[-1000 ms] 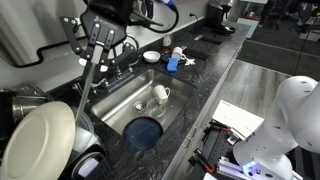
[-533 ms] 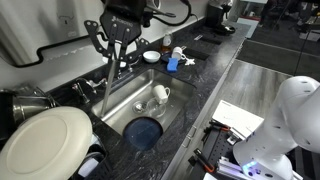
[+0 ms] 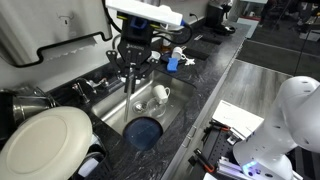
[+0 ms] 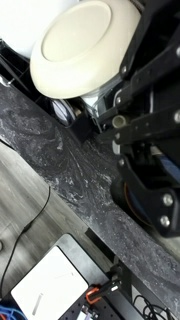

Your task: Remove the straw from the dish rack and put it inside the glass in the sink.

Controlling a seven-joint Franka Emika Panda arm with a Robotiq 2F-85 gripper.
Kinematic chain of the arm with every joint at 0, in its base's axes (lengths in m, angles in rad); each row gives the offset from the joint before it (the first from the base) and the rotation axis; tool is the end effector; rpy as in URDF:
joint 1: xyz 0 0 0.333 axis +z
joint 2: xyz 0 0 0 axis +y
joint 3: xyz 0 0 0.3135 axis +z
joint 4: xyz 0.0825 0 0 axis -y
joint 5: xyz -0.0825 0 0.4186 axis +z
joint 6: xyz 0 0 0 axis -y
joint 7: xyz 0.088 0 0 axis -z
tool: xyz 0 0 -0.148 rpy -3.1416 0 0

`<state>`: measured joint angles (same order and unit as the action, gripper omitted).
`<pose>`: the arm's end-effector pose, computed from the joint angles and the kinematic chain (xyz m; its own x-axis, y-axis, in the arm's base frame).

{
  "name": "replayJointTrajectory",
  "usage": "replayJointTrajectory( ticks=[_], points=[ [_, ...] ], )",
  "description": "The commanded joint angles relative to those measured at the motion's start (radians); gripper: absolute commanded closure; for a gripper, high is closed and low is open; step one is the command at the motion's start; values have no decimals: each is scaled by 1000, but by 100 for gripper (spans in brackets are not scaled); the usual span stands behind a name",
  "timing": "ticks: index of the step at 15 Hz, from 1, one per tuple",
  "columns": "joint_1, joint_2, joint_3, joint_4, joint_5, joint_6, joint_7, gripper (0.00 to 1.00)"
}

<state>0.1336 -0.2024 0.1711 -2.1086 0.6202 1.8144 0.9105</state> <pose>0.4762 0.2270 0.4589 0.6502 -0.5791 -0.4918 -0.7351 -0.6431 -0.2147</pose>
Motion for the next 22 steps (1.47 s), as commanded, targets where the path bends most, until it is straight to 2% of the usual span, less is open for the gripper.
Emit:
replayJointTrajectory(
  ticks=[1, 6, 10, 17, 22],
  points=[
    [-28, -27, -3, -110, -36, 95, 39, 97],
    [-50, -6, -14, -220, -100, 295, 110, 97],
    [-66, 1, -27, -291, -138, 413, 184, 97],
    [-102, 28, -50, -344, -293, 534, 337, 97],
    [-102, 92, -63, -339, -348, 598, 376, 97]
  ],
)
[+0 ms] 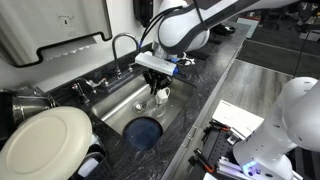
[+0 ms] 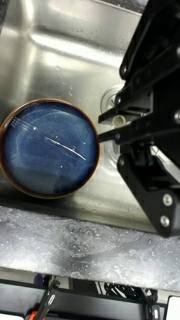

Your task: Remove the straw from the dish rack and put it inside the glass in the sink.

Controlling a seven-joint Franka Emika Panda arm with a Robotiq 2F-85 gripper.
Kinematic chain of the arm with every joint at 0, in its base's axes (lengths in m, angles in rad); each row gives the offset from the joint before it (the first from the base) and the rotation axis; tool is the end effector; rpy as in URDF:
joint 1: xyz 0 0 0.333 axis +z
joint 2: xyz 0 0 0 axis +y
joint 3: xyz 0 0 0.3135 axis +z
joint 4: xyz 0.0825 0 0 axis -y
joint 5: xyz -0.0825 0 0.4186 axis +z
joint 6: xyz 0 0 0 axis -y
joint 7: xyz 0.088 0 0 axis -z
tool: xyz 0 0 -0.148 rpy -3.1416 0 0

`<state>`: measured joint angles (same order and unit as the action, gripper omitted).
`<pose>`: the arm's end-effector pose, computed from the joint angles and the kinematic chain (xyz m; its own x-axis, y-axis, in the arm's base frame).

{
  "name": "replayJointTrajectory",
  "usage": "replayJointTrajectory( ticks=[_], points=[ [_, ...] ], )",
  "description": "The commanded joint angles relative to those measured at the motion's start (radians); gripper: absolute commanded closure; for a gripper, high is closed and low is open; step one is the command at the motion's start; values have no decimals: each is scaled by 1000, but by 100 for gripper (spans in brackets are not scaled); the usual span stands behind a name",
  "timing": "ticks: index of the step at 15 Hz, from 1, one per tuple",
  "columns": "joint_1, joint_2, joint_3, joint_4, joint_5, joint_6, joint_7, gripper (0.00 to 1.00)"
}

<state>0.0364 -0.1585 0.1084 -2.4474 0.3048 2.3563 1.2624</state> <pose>0.4936 0.0836 0.3014 0.2465 -0.9512 -0.1858 -0.9673 -0.2298 -0.1070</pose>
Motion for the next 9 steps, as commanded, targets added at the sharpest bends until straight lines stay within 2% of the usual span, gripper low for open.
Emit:
replayJointTrajectory(
  ticks=[1, 5, 6, 7, 9],
  points=[
    [-3, 65, -1, 0, -40, 72, 30, 97],
    [2, 123, -13, 0, -38, 124, 33, 97],
    [2, 134, -17, -1, -37, 125, 34, 62],
    [3, 143, -21, -1, -31, 121, 31, 61],
    [5, 156, -27, 2, -27, 116, 27, 48]
  ],
)
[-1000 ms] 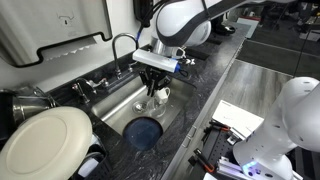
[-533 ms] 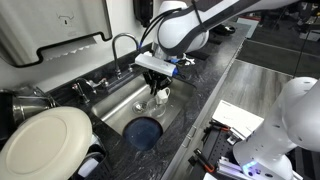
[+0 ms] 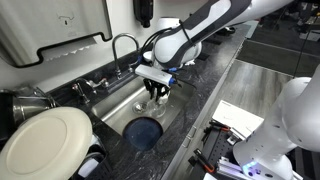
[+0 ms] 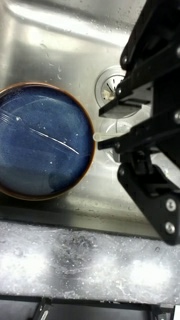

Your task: Remove the straw from the dish rack and put it inside the glass in the sink.

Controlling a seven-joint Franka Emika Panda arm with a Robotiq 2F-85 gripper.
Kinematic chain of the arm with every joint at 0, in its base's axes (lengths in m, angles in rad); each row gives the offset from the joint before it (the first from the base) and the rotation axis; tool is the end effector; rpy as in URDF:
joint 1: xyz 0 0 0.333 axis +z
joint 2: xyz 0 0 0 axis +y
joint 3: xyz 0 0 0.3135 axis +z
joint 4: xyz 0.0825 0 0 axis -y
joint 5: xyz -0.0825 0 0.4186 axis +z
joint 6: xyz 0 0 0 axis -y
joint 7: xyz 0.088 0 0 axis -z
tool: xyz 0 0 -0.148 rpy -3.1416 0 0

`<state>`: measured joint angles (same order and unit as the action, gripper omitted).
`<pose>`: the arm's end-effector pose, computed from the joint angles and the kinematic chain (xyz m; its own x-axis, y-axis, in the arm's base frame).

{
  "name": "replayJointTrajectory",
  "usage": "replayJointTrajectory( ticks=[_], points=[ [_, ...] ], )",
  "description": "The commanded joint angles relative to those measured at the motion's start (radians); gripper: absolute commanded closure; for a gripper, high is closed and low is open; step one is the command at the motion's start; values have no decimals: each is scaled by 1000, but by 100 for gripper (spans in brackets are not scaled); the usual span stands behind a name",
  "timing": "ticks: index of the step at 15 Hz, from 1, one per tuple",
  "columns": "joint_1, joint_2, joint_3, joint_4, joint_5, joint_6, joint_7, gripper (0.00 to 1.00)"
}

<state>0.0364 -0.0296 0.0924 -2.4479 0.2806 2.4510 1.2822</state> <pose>0.5005 0.0719 0.2452 0.2045 -0.9641 -0.1694 -0.9785 -0.1963 -0.0641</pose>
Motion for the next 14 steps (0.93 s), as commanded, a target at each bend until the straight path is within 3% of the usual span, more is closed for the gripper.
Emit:
replayJointTrajectory(
  ticks=[1, 7, 12, 14],
  points=[
    [6, 31, -14, 4, -3, 18, 8, 41],
    [14, 6, -15, 13, 39, -20, -40, 1],
    [38, -104, -13, 39, 249, -156, -275, 0],
    [38, -158, -14, 57, 240, -242, -294, 0]
  ],
)
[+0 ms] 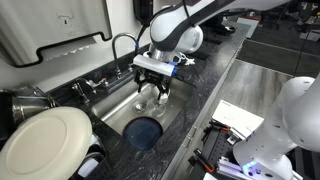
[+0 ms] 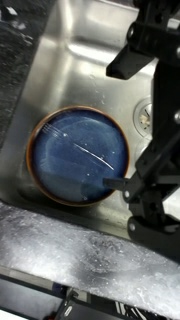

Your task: Remove the straw from the dish rack and put it inside the glass in the sink.

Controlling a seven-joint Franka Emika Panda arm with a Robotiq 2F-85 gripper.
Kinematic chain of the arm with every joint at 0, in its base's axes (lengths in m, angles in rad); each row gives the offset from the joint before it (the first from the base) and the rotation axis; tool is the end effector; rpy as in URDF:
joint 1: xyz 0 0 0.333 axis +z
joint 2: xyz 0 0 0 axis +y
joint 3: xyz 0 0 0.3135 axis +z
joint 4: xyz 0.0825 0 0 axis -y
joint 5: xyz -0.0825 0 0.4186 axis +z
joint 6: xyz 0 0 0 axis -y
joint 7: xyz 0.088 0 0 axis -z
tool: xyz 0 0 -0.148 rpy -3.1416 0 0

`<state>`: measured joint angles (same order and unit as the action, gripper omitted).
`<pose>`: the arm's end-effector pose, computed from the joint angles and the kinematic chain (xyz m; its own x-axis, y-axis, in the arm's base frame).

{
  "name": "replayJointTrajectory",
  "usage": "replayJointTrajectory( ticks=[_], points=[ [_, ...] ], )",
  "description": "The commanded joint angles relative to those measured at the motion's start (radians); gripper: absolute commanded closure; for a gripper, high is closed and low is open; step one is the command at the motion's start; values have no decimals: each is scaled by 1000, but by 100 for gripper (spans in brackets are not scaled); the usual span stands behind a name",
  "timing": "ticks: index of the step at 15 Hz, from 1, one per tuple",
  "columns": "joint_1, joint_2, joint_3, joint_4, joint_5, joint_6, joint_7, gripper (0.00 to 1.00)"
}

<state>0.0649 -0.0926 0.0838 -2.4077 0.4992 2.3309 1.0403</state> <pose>0.5023 0.0973 0.2871 0.3320 -0.8874 -0.3199 -0.9430 -0.3035 -0.1369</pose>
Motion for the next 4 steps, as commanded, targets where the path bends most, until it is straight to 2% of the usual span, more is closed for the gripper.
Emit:
replayJointTrajectory(
  ticks=[1, 4],
  points=[
    [7, -120, -2, 28, -12, -159, -34, 0],
    [-1, -186, 13, 62, -96, -253, 7, 0]
  ],
)
